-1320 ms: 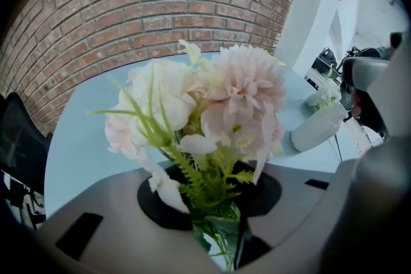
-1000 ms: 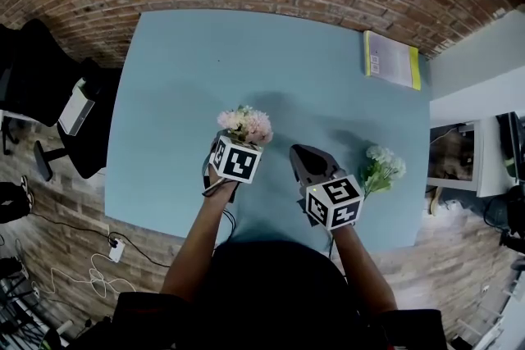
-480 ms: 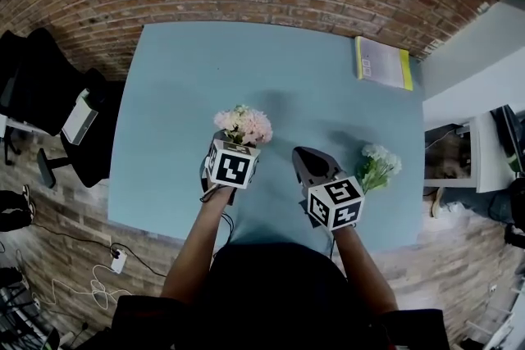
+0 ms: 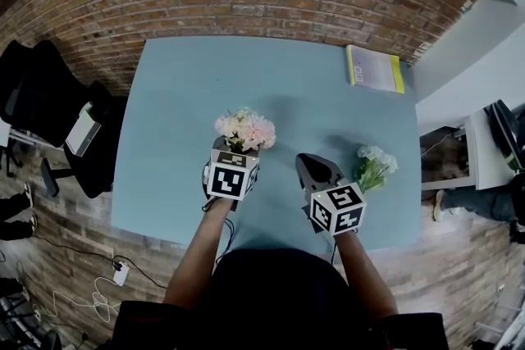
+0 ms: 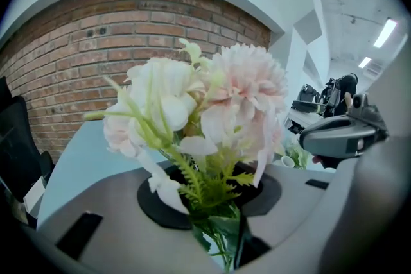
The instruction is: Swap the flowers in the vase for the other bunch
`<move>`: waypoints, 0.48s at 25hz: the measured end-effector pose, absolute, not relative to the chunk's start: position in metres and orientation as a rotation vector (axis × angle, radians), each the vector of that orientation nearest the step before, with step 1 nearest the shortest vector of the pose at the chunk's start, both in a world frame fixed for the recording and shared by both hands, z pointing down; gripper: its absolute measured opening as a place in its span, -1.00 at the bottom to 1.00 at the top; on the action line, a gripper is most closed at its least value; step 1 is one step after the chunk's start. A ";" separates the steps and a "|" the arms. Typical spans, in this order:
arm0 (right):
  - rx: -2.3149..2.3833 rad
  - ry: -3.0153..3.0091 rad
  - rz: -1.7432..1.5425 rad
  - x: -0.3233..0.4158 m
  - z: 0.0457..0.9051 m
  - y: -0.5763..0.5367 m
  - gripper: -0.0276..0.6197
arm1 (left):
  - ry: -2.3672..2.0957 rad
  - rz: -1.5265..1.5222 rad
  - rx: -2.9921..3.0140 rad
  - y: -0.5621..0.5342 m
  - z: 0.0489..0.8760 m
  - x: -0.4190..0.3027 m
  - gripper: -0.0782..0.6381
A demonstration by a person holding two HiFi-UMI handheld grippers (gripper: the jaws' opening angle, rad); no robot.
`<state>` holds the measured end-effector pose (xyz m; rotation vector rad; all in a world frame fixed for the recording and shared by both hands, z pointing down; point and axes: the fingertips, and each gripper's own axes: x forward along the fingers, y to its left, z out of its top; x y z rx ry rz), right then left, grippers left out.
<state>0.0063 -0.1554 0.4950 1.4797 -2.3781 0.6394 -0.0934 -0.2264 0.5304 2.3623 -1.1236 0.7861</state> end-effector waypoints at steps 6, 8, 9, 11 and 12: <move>1.512 -2.365 0.618 0.014 0.490 -0.144 -0.87 | -1.102 0.680 2.456 -0.217 0.502 -0.080 -0.37; 1.524 -2.362 0.613 0.018 0.489 -0.140 -0.87 | -1.094 0.629 2.510 -0.214 0.491 -0.074 -0.37; 1.530 -2.359 0.610 0.020 0.488 -0.139 -0.87 | -1.088 0.603 2.541 -0.213 0.485 -0.069 -0.37; 1.541 -2.353 0.602 0.025 0.486 -0.136 -0.87 | -1.062 0.554 2.605 -0.211 0.474 -0.059 -0.37; 1.547 -2.350 0.599 0.028 0.486 -0.135 -0.87 | -1.049 0.535 2.631 -0.210 0.469 -0.054 -0.37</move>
